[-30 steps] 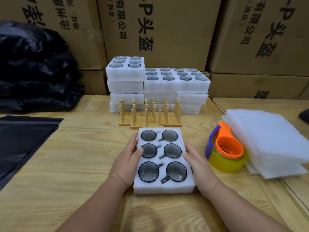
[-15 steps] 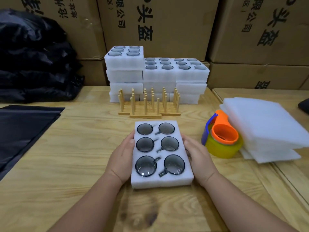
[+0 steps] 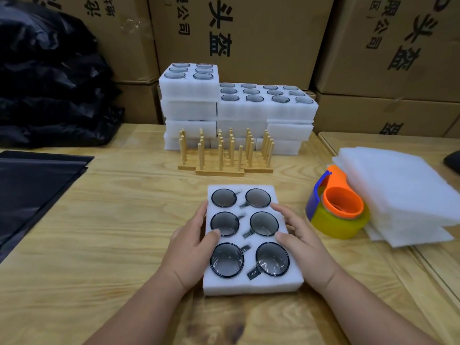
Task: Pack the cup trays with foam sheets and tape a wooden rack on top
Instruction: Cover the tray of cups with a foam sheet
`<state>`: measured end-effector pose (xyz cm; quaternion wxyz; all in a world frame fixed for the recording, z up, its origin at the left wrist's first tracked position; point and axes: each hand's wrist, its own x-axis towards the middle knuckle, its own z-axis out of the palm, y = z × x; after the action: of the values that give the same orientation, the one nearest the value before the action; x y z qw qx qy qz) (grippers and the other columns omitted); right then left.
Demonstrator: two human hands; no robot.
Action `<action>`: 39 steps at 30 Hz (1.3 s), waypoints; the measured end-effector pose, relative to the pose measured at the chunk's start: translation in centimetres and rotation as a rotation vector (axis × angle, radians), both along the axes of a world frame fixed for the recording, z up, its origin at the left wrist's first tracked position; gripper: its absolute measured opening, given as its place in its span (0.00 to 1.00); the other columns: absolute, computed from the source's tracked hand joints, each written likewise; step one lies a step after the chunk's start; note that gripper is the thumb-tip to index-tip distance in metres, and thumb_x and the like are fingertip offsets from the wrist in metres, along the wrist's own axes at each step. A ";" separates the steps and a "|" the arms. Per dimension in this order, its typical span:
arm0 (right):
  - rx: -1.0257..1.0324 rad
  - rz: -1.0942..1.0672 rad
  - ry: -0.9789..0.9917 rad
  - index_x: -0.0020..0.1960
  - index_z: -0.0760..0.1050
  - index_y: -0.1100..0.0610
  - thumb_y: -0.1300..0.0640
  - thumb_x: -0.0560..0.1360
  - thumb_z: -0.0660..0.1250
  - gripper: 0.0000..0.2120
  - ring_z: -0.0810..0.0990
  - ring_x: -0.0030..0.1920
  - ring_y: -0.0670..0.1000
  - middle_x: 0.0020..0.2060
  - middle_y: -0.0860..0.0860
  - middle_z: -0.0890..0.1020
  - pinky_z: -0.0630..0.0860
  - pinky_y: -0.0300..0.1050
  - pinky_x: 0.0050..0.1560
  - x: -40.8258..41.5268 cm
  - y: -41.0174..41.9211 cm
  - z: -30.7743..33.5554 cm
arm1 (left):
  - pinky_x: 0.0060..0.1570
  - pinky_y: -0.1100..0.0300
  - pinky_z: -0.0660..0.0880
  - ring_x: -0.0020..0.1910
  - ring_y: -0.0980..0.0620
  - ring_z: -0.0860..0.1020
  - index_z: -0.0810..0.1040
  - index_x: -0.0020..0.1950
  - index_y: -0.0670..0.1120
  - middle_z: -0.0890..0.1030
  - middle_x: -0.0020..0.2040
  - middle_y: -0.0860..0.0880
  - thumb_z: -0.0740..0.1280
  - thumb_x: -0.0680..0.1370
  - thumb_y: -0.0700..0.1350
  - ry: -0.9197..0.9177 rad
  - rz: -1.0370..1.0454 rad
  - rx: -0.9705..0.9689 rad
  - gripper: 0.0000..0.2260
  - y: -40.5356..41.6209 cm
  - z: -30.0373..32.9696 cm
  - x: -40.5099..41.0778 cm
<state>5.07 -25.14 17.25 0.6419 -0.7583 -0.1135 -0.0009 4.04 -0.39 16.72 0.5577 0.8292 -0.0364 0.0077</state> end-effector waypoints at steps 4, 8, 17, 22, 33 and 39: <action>-0.096 -0.015 -0.017 0.57 0.82 0.50 0.59 0.71 0.66 0.16 0.67 0.66 0.26 0.69 0.43 0.70 0.63 0.22 0.63 -0.1 0.3 0.2 | 0.65 0.44 0.75 0.62 0.56 0.80 0.66 0.73 0.70 0.81 0.62 0.66 0.61 0.72 0.58 -0.001 -0.004 0.000 0.28 0.0 0.3 -0.2; -0.148 -0.053 -0.024 0.57 0.81 0.45 0.57 0.70 0.65 0.17 0.67 0.65 0.24 0.69 0.41 0.70 0.62 0.20 0.60 -0.2 0.4 0.3 | 0.62 0.45 0.76 0.59 0.61 0.81 0.67 0.71 0.72 0.81 0.60 0.68 0.61 0.70 0.61 -0.005 0.027 -0.020 0.28 -0.1 0.3 -0.5; -0.296 -0.130 0.014 0.63 0.76 0.45 0.60 0.79 0.68 0.15 0.82 0.47 0.38 0.55 0.45 0.81 0.77 0.33 0.47 0.1 -1.1 1.8 | 0.59 0.47 0.77 0.55 0.62 0.83 0.73 0.68 0.70 0.84 0.58 0.64 0.62 0.69 0.59 -0.052 0.025 -0.090 0.25 -0.6 0.5 -0.8; -0.407 -0.293 -0.285 0.43 0.82 0.47 0.63 0.76 0.68 0.11 0.79 0.43 0.35 0.49 0.39 0.83 0.71 0.26 0.44 0.5 -4.5 7.5 | 0.58 0.48 0.77 0.55 0.63 0.82 0.73 0.66 0.72 0.84 0.57 0.65 0.62 0.68 0.59 -0.042 0.057 -0.093 0.25 -0.7 0.5 -0.8; -1.069 -0.843 0.397 0.77 0.63 0.53 0.26 0.64 0.72 0.50 0.66 0.72 0.65 0.72 0.59 0.70 0.68 0.62 0.68 5.9 -17.7 13.9 | 0.56 0.53 0.76 0.56 0.64 0.82 0.75 0.64 0.73 0.84 0.58 0.64 0.62 0.74 0.50 -0.055 0.081 -0.136 0.22 -0.9 0.2 -0.8; -0.813 -0.798 0.510 0.74 0.66 0.56 0.31 0.59 0.81 0.53 0.75 0.61 0.63 0.64 0.57 0.76 0.74 0.57 0.57 6.6 -18.6 13.9 | 0.58 0.51 0.76 0.56 0.63 0.82 0.75 0.64 0.73 0.84 0.58 0.63 0.62 0.74 0.50 -0.053 0.084 -0.131 0.22 -0.8 0.2 -0.7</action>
<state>11.69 -43.70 31.18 0.2590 -0.9024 0.3440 -0.0162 3.38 -1.23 16.88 0.6090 0.7911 -0.0159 0.0555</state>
